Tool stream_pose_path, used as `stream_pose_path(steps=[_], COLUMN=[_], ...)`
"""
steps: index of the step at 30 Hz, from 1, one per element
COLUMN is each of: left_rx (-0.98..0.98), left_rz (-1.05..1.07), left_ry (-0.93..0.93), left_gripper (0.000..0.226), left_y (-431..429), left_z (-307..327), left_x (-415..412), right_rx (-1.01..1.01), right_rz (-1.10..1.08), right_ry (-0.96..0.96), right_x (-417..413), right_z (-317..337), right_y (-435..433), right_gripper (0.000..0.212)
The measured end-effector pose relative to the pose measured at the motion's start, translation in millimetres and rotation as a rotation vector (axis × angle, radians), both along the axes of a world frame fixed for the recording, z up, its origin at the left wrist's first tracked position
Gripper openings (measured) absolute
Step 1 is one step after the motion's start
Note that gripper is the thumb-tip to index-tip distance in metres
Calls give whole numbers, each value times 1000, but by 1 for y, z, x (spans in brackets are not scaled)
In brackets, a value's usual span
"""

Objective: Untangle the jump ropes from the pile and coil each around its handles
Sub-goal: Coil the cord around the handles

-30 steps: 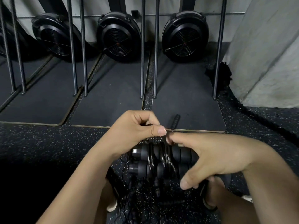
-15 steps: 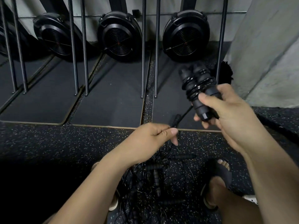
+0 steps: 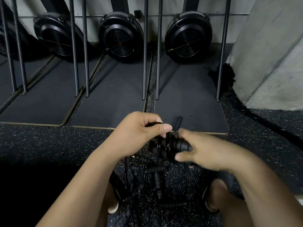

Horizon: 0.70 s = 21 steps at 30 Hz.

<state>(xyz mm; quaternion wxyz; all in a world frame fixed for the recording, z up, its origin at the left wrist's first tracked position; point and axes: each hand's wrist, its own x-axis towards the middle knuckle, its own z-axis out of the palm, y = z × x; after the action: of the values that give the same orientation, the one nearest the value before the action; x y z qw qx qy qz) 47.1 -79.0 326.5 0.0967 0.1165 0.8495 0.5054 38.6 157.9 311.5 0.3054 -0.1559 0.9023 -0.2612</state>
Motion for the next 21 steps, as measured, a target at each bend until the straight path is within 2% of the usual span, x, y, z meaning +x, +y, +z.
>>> stream_pose_path(steps=[3, 5, 7, 9, 11, 12, 13, 15, 18, 21], left_rx=[19, 54, 103, 223, 350, 418, 369, 229, 179, -2], left_rz=[-12, -37, -35, -56, -141, -162, -105, 62, -8, -57], left_ry=[-20, -40, -70, -209, -332, -375, -360, -232, -201, -203], left_gripper=[27, 23, 23, 27, 25, 39, 49, 44, 44, 46], left_y=[-6, -9, -11, -11, 1, 6, 11, 21, 29, 34], left_z=[-2, -4, -8, -6, 9, 10, 1, -9, -19, -17], left_x=[-3, -4, -4, -3, 3, 5, 4, 5, 5, 9], right_rx=[-68, -148, -304, -448, -529, -574, -615, -683, -776, -788], right_rz=[207, 322, 314, 223, 158, 108, 44, -81, -279, -491], right_ry=[-100, -117, -179, -256, -208, -173, -138, -83, -2, 150], right_x=[8, 11, 14, 17, 19, 19, 18, 17, 12, -3], right_z=[15, 27, 43, 60, 71, 73, 73, 72, 70, 58], right_y=[1, 6, 12, 21, 25, 28, 30, 29, 21, 19], right_gripper=[28, 34, 40, 32, 26, 26, 26, 27, 22, 14])
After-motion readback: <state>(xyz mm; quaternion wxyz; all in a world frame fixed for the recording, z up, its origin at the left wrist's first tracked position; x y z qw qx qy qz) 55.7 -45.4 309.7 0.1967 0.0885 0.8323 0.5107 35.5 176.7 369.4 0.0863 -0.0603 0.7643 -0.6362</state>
